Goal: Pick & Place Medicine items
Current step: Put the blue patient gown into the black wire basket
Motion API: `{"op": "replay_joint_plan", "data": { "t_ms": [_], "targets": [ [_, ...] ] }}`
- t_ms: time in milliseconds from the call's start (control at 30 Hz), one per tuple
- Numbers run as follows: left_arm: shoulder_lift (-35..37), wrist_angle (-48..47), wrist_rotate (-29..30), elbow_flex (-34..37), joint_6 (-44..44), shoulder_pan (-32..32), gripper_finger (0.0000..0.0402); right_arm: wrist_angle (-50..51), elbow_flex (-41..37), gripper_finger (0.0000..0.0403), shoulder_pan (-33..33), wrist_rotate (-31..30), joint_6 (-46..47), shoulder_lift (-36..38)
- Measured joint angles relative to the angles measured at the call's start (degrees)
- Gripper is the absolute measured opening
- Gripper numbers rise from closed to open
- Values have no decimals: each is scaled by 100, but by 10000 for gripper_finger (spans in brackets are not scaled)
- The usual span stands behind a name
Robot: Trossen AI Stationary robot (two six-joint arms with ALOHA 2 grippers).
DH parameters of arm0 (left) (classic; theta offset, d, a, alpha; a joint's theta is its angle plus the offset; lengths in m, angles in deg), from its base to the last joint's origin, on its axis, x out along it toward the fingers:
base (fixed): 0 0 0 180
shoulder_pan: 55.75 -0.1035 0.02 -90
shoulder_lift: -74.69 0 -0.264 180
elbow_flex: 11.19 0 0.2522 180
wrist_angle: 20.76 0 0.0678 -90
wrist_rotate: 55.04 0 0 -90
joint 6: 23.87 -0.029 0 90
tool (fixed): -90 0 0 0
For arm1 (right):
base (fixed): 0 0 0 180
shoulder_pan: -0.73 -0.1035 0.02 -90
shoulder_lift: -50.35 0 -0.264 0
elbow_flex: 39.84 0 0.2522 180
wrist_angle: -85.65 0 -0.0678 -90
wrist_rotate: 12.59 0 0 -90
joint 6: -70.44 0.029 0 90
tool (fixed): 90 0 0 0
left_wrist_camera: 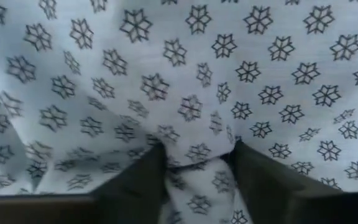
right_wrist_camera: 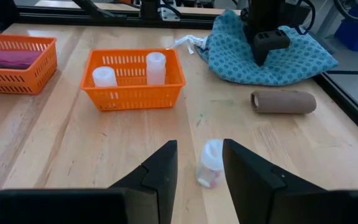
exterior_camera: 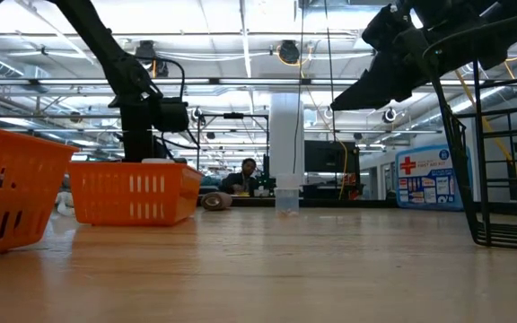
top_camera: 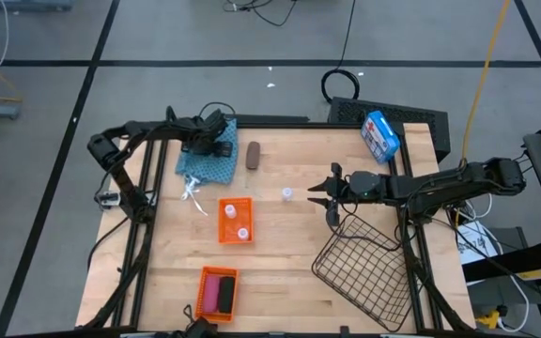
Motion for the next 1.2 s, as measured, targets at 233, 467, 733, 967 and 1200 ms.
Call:
{"op": "replay_joint_plan", "data": {
  "t_ms": [233, 467, 733, 967, 1200],
  "targets": [
    [2, 45, 168, 2, -338, -33, 25, 2, 0, 116, 0, 0, 3, -1],
    [330, -53, 383, -29, -739, -28, 25, 0, 0, 116, 0, 0, 20, 0],
    [2039, -714, 792, -205, -762, 162, 25, -4, 0, 116, 0, -13, 22, 0],
    [3521, -701, 687, -208, -638, 700, 25, -31, 0, 116, 0, -17, 25, 0],
    [4506, -174, 670, -212, -606, 1473, 25, -226, 0, 116, 0, -20, 92, 0]
  ]
}}
